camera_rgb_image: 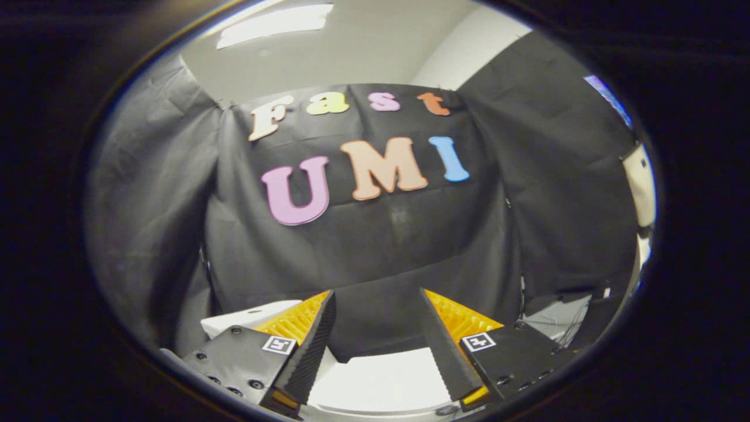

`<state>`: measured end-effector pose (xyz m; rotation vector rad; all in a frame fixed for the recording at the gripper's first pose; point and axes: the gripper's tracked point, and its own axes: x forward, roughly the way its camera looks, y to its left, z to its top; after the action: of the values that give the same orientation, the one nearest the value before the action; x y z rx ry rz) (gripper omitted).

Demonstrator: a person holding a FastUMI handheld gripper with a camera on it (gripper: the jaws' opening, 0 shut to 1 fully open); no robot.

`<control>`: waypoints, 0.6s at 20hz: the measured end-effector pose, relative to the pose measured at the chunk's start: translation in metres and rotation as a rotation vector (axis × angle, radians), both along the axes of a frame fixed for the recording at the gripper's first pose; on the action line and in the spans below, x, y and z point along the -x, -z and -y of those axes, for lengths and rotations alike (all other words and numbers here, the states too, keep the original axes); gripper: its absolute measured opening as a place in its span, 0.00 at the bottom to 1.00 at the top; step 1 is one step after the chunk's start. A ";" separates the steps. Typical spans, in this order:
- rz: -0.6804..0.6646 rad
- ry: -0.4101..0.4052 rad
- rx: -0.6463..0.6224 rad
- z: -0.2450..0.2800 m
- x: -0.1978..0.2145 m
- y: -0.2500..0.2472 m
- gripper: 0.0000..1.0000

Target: Open the toilet lid.

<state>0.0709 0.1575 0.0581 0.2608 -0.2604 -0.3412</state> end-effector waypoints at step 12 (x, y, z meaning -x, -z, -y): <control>0.041 0.289 -0.214 -0.001 0.033 0.052 0.82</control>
<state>0.0383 0.1581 0.0058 0.4427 -0.3032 -0.6516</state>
